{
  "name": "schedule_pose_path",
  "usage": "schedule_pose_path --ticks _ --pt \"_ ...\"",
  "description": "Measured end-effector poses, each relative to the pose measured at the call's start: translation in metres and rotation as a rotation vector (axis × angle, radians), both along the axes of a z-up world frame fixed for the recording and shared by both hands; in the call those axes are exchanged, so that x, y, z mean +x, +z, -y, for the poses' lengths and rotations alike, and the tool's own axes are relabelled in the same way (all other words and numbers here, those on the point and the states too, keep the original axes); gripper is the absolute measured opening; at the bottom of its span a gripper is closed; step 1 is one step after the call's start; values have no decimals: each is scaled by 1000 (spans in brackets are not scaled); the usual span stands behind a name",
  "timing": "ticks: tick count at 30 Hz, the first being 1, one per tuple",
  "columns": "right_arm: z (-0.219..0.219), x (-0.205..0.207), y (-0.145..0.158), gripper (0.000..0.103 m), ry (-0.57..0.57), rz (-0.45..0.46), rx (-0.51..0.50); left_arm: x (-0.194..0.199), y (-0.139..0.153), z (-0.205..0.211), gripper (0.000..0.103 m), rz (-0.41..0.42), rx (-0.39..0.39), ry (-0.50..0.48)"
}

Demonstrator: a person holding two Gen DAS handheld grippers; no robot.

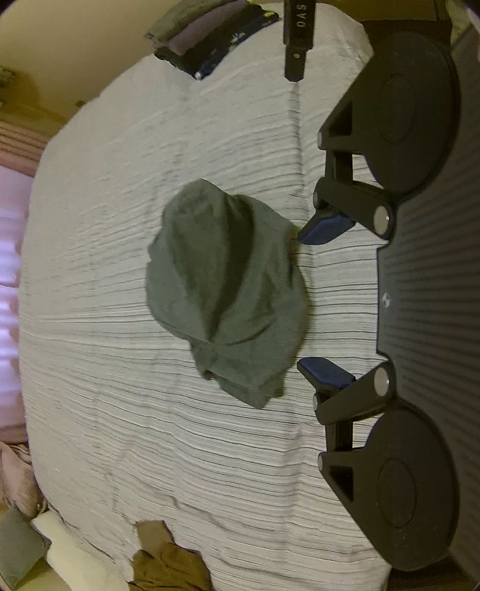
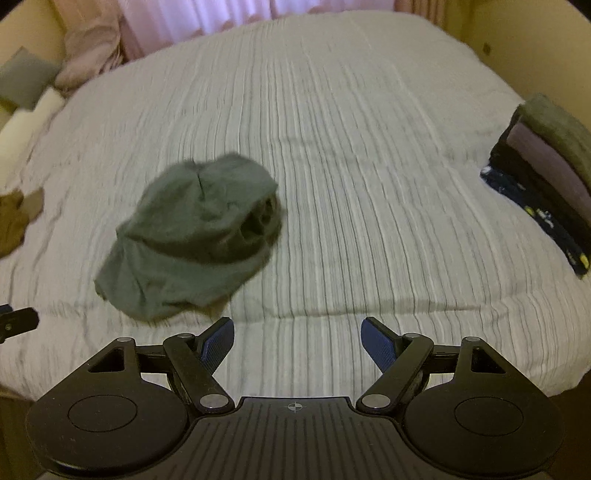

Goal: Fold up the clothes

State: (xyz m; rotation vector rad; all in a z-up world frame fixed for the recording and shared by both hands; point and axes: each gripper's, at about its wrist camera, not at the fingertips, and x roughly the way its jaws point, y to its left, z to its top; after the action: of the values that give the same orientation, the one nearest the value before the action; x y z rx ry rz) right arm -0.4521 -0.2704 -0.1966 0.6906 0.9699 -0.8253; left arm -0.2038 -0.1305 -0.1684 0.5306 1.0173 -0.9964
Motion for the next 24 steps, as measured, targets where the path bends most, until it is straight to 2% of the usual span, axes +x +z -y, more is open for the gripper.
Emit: schedule_pose_path --ticks 4,8,12,16,18,24 --pt "7 -3 -14 79 30 4 13 -1 -13 5 64 16 25 -6" --pt "11 -6 -29 79 60 -12 -9 -1 -32 14 64 48 39 -60" --pt "13 -6 -54 79 101 -68 -43 4 -69 20 64 103 78 -121" --pt "13 -2 -92 79 159 -180 -84 8 -114 24 64 156 121 -207" --pt "16 -2 -111 79 172 -230 -84 6 -133 25 64 212 124 -278" --pt "32 -9 -154 79 158 -288 -71 -3 -192 30 64 432 110 -515"
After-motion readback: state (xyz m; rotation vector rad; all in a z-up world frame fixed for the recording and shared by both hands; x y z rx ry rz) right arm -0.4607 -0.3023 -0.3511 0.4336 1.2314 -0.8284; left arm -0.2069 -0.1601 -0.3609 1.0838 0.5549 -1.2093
